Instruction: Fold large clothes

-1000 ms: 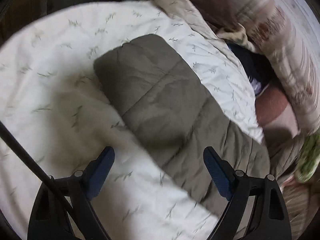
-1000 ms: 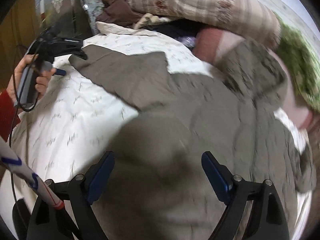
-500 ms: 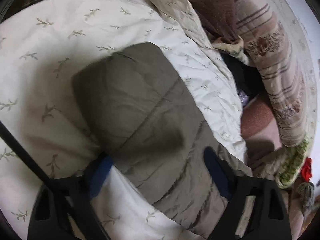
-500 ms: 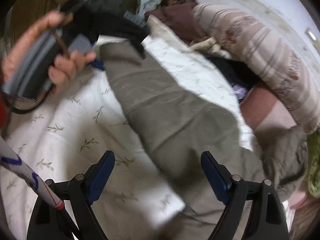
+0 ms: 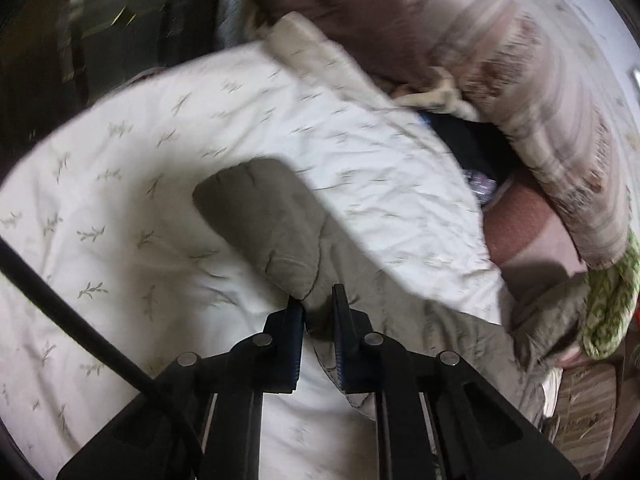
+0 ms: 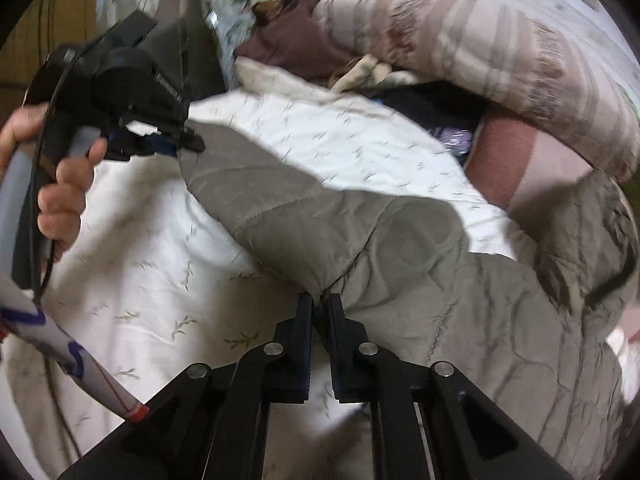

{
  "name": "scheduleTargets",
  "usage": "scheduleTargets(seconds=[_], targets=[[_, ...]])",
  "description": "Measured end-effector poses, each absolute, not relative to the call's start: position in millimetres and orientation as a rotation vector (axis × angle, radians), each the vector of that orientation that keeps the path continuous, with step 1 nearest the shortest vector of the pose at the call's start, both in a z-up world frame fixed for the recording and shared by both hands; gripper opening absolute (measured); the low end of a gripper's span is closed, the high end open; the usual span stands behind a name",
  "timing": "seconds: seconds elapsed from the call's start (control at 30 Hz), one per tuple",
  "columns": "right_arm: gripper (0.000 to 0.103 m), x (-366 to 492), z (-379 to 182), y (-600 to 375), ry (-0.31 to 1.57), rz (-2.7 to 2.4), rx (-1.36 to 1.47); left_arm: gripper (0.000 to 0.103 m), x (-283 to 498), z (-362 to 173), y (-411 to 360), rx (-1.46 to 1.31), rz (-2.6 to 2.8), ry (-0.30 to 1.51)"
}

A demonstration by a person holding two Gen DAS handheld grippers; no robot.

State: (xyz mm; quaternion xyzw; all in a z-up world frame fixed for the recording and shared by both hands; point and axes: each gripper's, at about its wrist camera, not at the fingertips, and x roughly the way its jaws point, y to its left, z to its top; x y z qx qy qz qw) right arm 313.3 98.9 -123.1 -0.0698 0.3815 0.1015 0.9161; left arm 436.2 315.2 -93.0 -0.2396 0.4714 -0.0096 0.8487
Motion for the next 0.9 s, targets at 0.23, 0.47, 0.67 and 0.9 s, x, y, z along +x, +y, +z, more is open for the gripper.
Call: scheduleTargets(seconds=[0.23, 0.47, 0.67, 0.9], targets=[[0.006, 264.1, -94.9, 20.2, 0.72, 0.114, 0.045, 0.012, 399.1, -27.9, 204.6, -0.354, -0.182, 0.91], [0.005, 225.6, -117.9, -66.5, 0.77, 0.023, 0.263, 0.012, 376.5, 0.5, 71.7, -0.212, -0.372, 0.905], [0.006, 176.7, -141.1, -137.0, 0.794, -0.008, 0.413, 0.012, 346.8, -10.8, -43.7, -0.075, -0.49, 0.941], [0.017, 109.6, -145.8, -232.8, 0.773, -0.147, 0.543, 0.034, 294.9, -39.4, -152.6, 0.058, -0.642, 0.973]])
